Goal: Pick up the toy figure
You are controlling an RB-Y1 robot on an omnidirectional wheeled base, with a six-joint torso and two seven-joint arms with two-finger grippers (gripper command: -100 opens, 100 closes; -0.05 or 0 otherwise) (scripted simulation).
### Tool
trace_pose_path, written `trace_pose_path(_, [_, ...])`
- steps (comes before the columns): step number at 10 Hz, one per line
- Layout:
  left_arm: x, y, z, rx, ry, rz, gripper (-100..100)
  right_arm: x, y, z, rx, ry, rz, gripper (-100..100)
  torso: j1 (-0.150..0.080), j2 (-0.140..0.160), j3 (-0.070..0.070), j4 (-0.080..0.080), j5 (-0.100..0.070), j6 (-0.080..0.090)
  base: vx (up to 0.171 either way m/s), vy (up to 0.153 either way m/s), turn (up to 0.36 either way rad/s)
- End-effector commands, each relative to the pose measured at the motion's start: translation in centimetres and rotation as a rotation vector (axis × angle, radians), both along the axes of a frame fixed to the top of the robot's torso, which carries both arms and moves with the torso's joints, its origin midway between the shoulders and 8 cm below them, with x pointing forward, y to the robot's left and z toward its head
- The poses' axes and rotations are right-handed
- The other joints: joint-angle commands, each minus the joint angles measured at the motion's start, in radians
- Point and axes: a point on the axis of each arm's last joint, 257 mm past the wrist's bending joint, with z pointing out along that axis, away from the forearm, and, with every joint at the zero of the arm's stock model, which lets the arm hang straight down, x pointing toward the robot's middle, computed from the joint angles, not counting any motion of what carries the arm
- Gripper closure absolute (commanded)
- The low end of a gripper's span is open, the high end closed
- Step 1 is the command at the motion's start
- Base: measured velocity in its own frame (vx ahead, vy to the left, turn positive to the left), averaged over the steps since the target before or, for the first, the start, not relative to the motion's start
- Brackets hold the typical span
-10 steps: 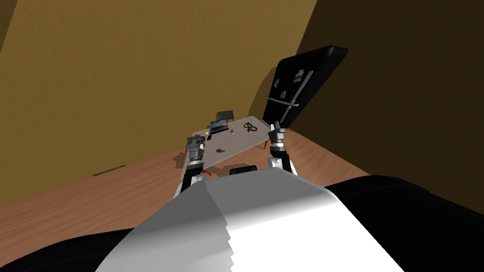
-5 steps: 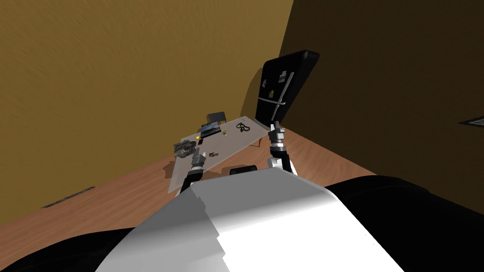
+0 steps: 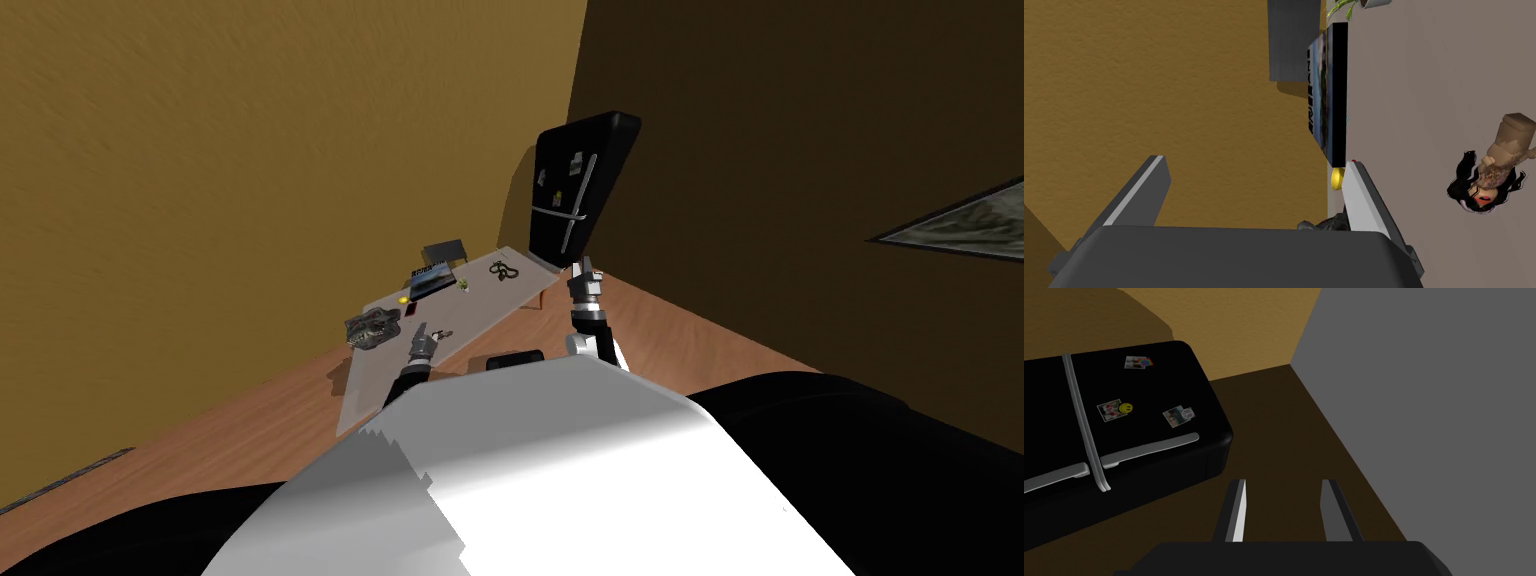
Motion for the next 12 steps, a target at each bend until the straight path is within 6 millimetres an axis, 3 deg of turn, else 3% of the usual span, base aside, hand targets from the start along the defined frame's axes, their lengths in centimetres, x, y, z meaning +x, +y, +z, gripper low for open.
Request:
trace_pose_path(1, [-1.4,1.1,-3.2,-0.034,0.09,0.02,-100,0.0,0.0,0.0,0.0,0.0,0.0,0,0.0,0.0,0.0,0.0,0.0,0.0,0.01,-0.023,-0.341])
trace_pose_path(4, [-5.1,3.5,-9.4,-0.101,0.264,0.071,-100,0.0,0.0,0.0,0.0,0.0,0.0,0,0.001,0.0,0.0,0.0,0.0,0.0,0.004,-0.003,-0.399])
trace_pose_path(5, [-5.1,3.5,-9.4,-0.101,0.264,0.071,-100,0.0,0.0,0.0,0.0,0.0,0.0,0,0.002,0.001,0.0,0.0,0.0,0.0,-0.005,0.014,-0.057])
trace_pose_path(9, [-11.2,6.6,-16.2,-0.181,0.483,0.153,-100,0.0,0.0,0.0,0.0,0.0,0.0,0,0.004,0.002,0.001,0.0,0.001,-0.001,-0.014,0.025,-0.344])
trace_pose_path(10, [-11.2,6.6,-16.2,-0.181,0.483,0.153,-100,0.0,0.0,0.0,0.0,0.0,0.0,0,0.004,0.002,0.001,0.001,0.001,0.0,-0.016,0.039,-0.132])
trace_pose_path(12, [-14.5,8.0,-18.8,-0.217,0.58,0.199,-100,0.0,0.0,0.0,0.0,0.0,0.0,0,0.004,0.001,0.001,0.0,0.001,-0.001,-0.014,0.043,-0.321])
